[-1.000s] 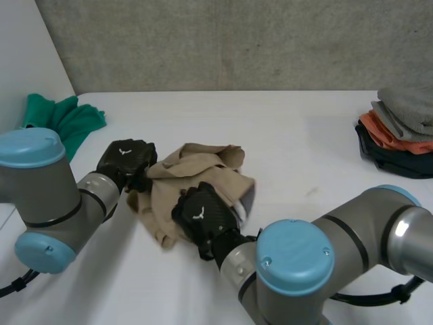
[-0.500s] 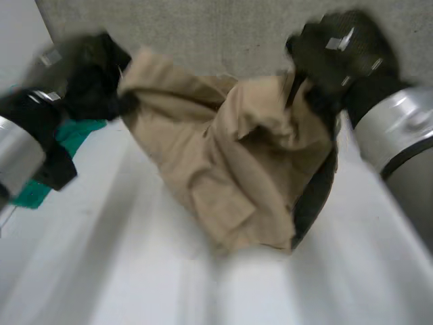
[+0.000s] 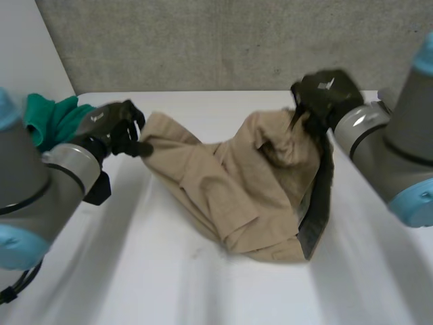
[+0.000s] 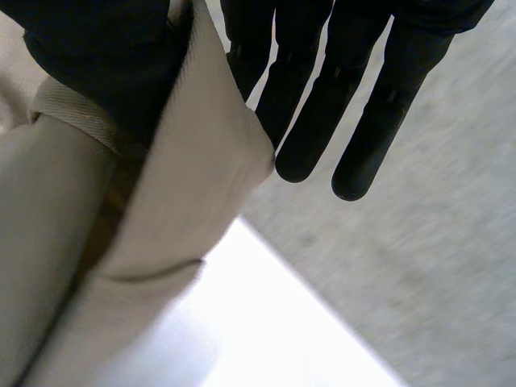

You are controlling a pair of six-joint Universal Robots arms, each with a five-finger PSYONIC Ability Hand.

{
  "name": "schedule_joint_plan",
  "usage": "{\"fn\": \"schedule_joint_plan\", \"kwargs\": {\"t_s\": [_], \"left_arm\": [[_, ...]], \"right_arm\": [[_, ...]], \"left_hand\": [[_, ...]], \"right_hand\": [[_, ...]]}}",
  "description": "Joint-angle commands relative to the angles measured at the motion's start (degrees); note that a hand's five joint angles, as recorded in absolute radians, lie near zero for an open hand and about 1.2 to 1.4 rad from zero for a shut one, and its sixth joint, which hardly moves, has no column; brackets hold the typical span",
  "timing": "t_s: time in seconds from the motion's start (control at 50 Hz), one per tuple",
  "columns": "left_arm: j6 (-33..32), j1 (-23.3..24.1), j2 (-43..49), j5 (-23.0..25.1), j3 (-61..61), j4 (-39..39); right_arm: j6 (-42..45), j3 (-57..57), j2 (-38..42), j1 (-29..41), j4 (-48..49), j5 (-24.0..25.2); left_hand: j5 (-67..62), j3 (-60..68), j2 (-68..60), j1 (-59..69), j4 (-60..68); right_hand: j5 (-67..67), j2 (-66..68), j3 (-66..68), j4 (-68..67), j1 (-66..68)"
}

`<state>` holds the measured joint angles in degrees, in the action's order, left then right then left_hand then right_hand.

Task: Fold the laundry.

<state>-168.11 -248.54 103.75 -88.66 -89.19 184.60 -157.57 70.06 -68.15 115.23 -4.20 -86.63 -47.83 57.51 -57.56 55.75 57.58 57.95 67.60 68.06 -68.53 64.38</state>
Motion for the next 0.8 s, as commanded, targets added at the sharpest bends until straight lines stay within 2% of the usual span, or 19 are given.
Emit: {"fn": "schedule_joint_plan", "kwargs": {"t_s": [0.02, 0.04, 0.16, 0.26, 0.32, 0.42, 0.48, 0.54, 0.6, 0.8], "left_arm": [[-1.34, -2.65, 9.71, -4.59, 3.85, 4.81], [-2.91, -2.48, 9.71, -4.51, 3.59, 4.55], [-7.14, 0.24, 4.89, -4.59, 0.87, 4.28], [-7.41, 6.3, -1.53, -4.77, -3.0, 4.63], [-7.23, 9.11, -1.89, -4.86, -3.44, 4.63], [-7.93, 17.63, 3.44, -5.12, -0.91, 5.07], [-7.93, 20.1, 9.25, -5.3, 2.69, 4.46], [-8.02, 20.9, 12.16, -5.56, 3.94, 3.76], [-8.02, 21.69, 15.41, -6.09, 4.64, 3.66], [-10.04, 22.05, 25.0, -6.0, 10.97, 5.69]], "right_arm": [[-1.07, 2.35, 3.9, 0.6, 0.07, 0.67], [-1.07, 3.4, 3.82, 0.78, 0.16, 0.67], [-1.07, 7.8, 2.24, 0.78, 2.09, 0.76], [-1.07, 13.68, -4.52, 0.61, 4.02, 0.94], [-0.98, 15.36, -6.46, 0.61, 4.99, 0.94], [-0.98, 17.91, -11.47, 0.17, 5.34, 1.02], [-0.98, 18.27, -12.96, -0.01, 5.34, 0.94], [-1.07, 18.53, -14.11, -0.1, 5.26, 0.94], [-1.07, 19.23, -14.9, -0.1, 5.26, 0.85], [-1.07, 21.52, -15.52, -0.1, 5.52, 0.85]], "left_hand": [[29.4, -29.08, 29.13, -27.33, -29.15], [35.11, -34.79, 34.84, -33.03, -34.86], [38.2, -37.88, 37.92, -36.12, -37.95], [37.69, -37.37, 37.42, -35.61, -37.44], [37.69, -37.37, 37.42, -35.61, -37.44], [35.85, -35.53, 35.58, -33.78, -35.6], [32.66, -32.34, 32.38, -30.58, -32.41], [29.97, -29.65, 29.69, -27.89, -29.72], [20.05, -19.73, 19.78, -17.98, -19.8], [24.57, -24.25, 24.3, -22.49, -24.32]], "right_hand": [[12.05, 12.4, 11.94, -11.47, 15.62], [12.05, 12.4, 11.94, -11.47, 15.62], [12.05, 12.4, 11.94, -11.47, 15.62], [12.05, 12.4, 11.94, -11.47, 15.62], [12.05, 12.4, 11.94, -11.47, 15.62], [12.05, 12.4, 11.94, -11.47, 15.62], [12.05, 12.4, 11.94, -11.47, 15.62], [12.05, 12.4, 11.94, -11.47, 15.62], [12.05, 12.4, 11.94, -11.47, 15.62], [12.05, 12.4, 11.94, -11.47, 15.62]]}}
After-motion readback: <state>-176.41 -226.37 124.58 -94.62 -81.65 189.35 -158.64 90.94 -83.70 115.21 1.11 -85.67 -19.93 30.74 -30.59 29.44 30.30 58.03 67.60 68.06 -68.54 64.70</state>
